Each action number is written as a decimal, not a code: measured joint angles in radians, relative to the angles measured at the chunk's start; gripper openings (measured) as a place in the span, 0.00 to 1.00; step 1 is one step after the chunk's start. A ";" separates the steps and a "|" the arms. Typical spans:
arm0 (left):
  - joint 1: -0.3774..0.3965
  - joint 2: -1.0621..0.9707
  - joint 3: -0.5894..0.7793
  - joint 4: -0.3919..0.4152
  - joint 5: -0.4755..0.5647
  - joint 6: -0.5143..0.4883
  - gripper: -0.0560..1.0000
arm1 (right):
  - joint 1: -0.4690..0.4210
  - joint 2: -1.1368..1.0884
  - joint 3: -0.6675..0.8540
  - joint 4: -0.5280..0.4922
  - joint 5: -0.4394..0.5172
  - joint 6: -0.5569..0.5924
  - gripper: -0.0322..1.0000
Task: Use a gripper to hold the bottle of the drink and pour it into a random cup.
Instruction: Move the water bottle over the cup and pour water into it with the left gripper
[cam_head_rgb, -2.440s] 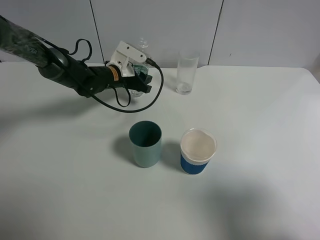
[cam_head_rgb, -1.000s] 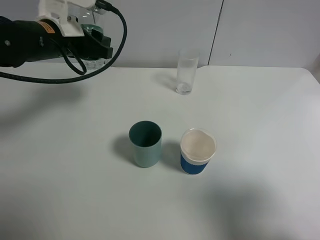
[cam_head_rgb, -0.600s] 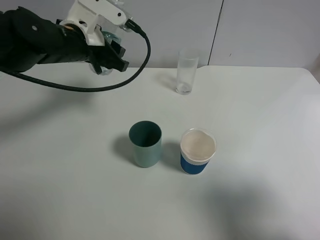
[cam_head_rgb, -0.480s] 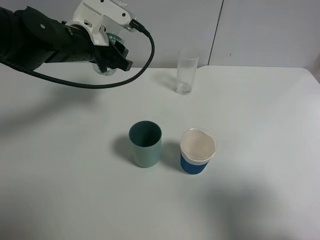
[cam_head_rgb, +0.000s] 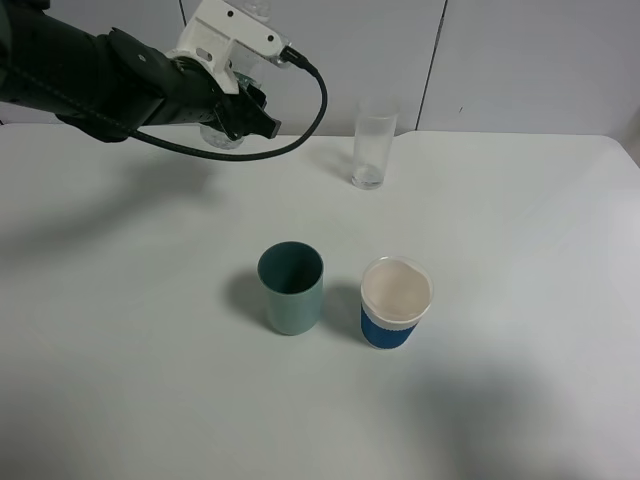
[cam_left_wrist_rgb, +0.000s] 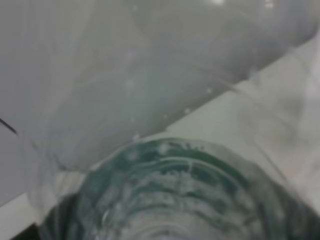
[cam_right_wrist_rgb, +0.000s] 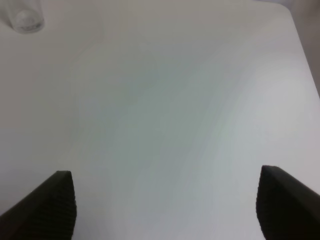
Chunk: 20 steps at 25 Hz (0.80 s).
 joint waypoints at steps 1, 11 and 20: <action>-0.007 0.011 -0.011 -0.049 -0.015 0.053 0.57 | 0.000 0.000 0.000 0.000 0.000 0.000 0.75; -0.079 0.105 -0.165 -0.429 -0.146 0.578 0.57 | 0.000 0.000 0.000 0.000 0.000 0.000 0.75; -0.106 0.181 -0.311 -0.630 -0.228 0.821 0.57 | 0.000 0.000 0.000 0.000 0.000 0.000 0.75</action>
